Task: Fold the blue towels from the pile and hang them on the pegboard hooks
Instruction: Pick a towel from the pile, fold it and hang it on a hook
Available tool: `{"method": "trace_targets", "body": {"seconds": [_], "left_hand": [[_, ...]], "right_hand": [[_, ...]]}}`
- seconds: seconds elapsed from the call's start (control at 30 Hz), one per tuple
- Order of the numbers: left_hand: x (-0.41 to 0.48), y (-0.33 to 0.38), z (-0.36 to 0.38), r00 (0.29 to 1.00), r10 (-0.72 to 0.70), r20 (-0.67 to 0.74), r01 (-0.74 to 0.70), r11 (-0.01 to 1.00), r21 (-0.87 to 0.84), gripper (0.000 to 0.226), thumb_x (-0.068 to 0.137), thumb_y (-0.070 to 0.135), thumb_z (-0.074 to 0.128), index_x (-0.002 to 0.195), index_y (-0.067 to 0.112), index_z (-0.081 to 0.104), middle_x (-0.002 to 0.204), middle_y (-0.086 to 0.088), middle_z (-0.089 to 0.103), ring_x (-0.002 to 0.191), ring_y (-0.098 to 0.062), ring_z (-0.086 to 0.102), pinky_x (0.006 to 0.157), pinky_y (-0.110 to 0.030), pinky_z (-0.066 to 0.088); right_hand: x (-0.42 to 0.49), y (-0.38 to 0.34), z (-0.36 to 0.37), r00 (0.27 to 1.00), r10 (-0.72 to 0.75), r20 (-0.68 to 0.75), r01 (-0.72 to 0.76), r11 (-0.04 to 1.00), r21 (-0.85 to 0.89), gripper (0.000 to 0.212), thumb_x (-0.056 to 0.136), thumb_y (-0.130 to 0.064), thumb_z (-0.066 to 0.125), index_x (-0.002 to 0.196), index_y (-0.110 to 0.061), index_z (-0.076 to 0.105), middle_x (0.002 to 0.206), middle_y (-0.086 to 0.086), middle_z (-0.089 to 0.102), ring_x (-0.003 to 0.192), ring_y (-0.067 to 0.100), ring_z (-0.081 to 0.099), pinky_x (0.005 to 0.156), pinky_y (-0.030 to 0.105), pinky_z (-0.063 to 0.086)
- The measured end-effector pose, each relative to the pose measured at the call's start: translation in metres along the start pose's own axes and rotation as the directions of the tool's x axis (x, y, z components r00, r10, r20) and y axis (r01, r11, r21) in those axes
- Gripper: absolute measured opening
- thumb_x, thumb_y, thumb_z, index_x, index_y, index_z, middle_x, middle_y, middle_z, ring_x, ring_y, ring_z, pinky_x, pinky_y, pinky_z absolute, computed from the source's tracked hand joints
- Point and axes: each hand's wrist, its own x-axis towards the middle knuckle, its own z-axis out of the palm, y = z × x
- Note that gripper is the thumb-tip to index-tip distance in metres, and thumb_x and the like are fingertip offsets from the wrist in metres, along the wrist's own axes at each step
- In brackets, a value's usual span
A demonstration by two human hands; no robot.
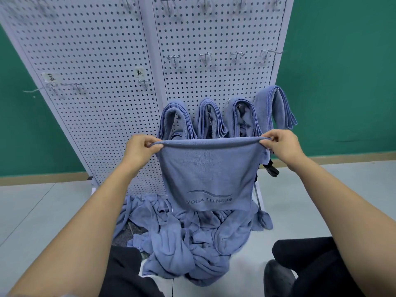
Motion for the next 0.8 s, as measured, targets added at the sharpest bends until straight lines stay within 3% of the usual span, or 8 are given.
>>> {"method": "trace_targets", "body": {"seconds": [0.07,0.13,0.27,0.37,0.47,0.57,0.67,0.8], "left_hand": [[0.002,-0.005,-0.003,0.999,-0.050,0.015,0.051,0.994,-0.098,0.007,0.090,0.009,0.063,0.085,0.007,0.068,0.077,-0.002,0.060,0.073,-0.013,0.051,0.071,-0.021,0.043],[0.003,-0.008,-0.008,0.992,-0.101,0.070,0.115,0.963,-0.244,0.014,0.094,0.014,0.059,0.085,0.003,0.063,0.080,-0.004,0.055,0.076,-0.014,0.049,0.081,-0.027,0.044],[0.002,-0.003,-0.013,0.949,-0.214,0.232,0.313,0.726,-0.612,0.017,0.092,0.023,0.059,0.087,0.009,0.065,0.069,0.002,0.057,0.063,-0.009,0.050,0.071,-0.025,0.048],[0.001,0.006,-0.008,0.874,-0.372,0.314,0.481,0.567,-0.669,0.014,0.091,0.023,0.062,0.086,0.010,0.065,0.059,0.003,0.062,0.059,-0.009,0.055,0.056,-0.021,0.050],[0.000,0.017,0.004,0.826,-0.455,0.334,0.543,0.479,-0.690,0.009,0.089,0.017,0.065,0.086,0.009,0.062,0.061,0.000,0.066,0.058,-0.011,0.062,0.053,-0.022,0.052],[-0.004,0.033,0.017,0.850,-0.414,0.325,0.511,0.499,-0.700,0.003,0.090,0.009,0.063,0.087,0.008,0.062,0.062,-0.001,0.068,0.053,-0.009,0.065,0.052,-0.022,0.053],[-0.011,0.050,0.036,0.884,-0.335,0.326,0.467,0.607,-0.643,0.005,0.089,0.006,0.063,0.086,0.008,0.064,0.063,0.000,0.068,0.053,-0.008,0.065,0.063,-0.024,0.056],[-0.020,0.060,0.056,0.915,-0.241,0.323,0.389,0.737,-0.552,0.011,0.087,0.012,0.068,0.098,0.009,0.069,0.076,-0.001,0.071,0.064,-0.010,0.066,0.074,-0.027,0.058]], "right_hand": [[0.000,-0.001,-0.002,1.000,0.019,0.012,-0.020,0.997,0.074,0.002,0.088,-0.013,0.066,0.087,-0.012,0.067,0.067,-0.003,0.054,0.059,0.009,0.045,0.057,0.020,0.036],[-0.003,-0.003,-0.005,0.994,0.075,0.084,-0.097,0.949,0.299,0.010,0.091,-0.018,0.063,0.082,-0.014,0.061,0.070,0.000,0.053,0.060,0.008,0.047,0.059,0.018,0.042],[-0.004,-0.005,-0.010,0.945,0.131,0.301,-0.307,0.676,0.670,0.020,0.091,-0.027,0.063,0.077,-0.015,0.055,0.063,-0.003,0.049,0.056,0.008,0.046,0.058,0.019,0.046],[0.001,-0.008,-0.004,0.901,0.256,0.350,-0.433,0.576,0.693,0.026,0.082,-0.029,0.072,0.093,-0.013,0.056,0.070,0.003,0.048,0.061,0.014,0.048,0.059,0.026,0.047],[-0.001,-0.019,0.005,0.879,0.317,0.356,-0.477,0.603,0.640,0.013,0.086,-0.018,0.069,0.083,-0.012,0.059,0.069,0.002,0.053,0.058,0.012,0.056,0.055,0.022,0.054],[-0.009,-0.042,0.016,0.896,0.248,0.369,-0.439,0.632,0.639,0.004,0.090,-0.008,0.063,0.086,-0.009,0.062,0.069,0.003,0.065,0.054,0.008,0.064,0.057,0.021,0.057],[-0.019,-0.065,0.029,0.909,0.149,0.389,-0.379,0.682,0.626,0.009,0.090,-0.004,0.061,0.099,-0.005,0.064,0.066,0.003,0.062,0.050,0.005,0.059,0.064,0.021,0.059],[-0.033,-0.087,0.045,0.930,0.082,0.357,-0.293,0.751,0.591,0.006,0.087,-0.004,0.066,0.086,-0.009,0.063,0.068,0.003,0.060,0.052,0.006,0.056,0.056,0.018,0.055]]}}
